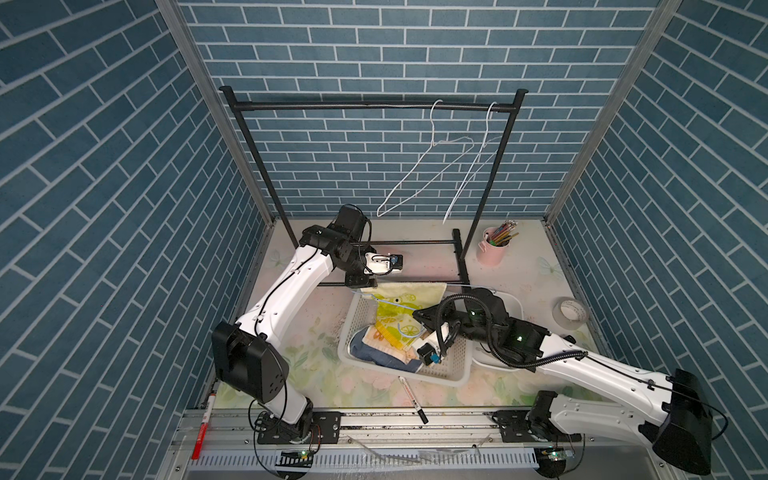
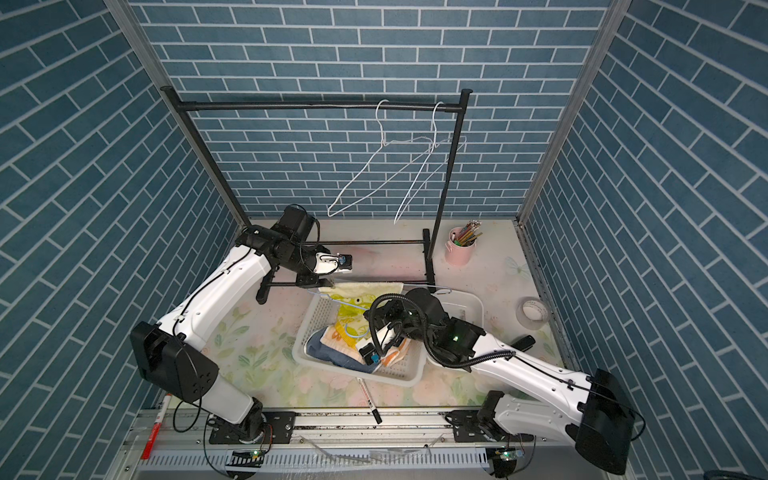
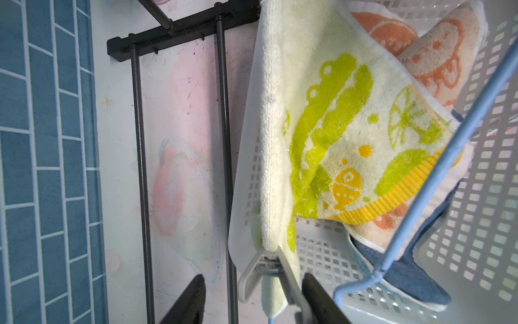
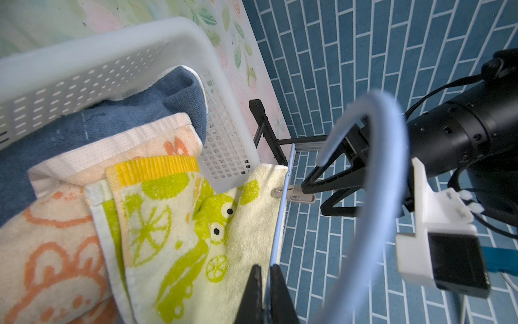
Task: Remove the clothespins securing towels to the hanger
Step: Remove the clothespin from the hanger.
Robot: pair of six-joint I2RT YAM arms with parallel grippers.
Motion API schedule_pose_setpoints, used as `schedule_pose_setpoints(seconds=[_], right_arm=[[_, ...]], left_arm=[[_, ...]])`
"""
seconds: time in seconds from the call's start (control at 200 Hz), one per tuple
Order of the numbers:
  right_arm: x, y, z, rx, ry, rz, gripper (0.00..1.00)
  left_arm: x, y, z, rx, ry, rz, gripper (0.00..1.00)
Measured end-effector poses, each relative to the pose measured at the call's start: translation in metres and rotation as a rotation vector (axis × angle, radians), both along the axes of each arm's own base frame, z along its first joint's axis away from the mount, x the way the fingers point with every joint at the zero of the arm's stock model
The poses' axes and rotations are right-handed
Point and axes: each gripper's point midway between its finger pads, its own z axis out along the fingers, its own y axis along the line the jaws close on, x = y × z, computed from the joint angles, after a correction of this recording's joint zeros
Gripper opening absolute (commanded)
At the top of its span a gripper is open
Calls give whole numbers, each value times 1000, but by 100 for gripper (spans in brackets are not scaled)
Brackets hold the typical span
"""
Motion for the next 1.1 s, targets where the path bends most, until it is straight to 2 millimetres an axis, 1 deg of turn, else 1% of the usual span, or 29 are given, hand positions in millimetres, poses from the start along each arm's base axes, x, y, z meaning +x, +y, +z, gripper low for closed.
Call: schedule_pose_setpoints(seconds=[0.15, 0.275, 0.535, 0.875, 0.985, 1.1], right_arm=[[0, 1, 2, 8, -5, 1, 0], [1, 1, 4, 14, -8, 0, 0], [2, 3, 3, 17, -12, -3, 0], [4, 3, 2, 20, -14, -11, 0], [4, 3, 2, 20, -14, -13, 0], [4, 3, 2, 19, -15, -14, 0]], left_arm=[[-2, 0, -4, 0, 12, -3, 52], [-2, 0, -6, 1, 15, -5, 44], [-3, 0, -10, 7, 23, -9, 34], [-4, -2, -9, -5, 28, -15, 12], [-5, -3, -7, -13, 27, -18, 11], [-9, -3, -1, -29, 11, -22, 9]])
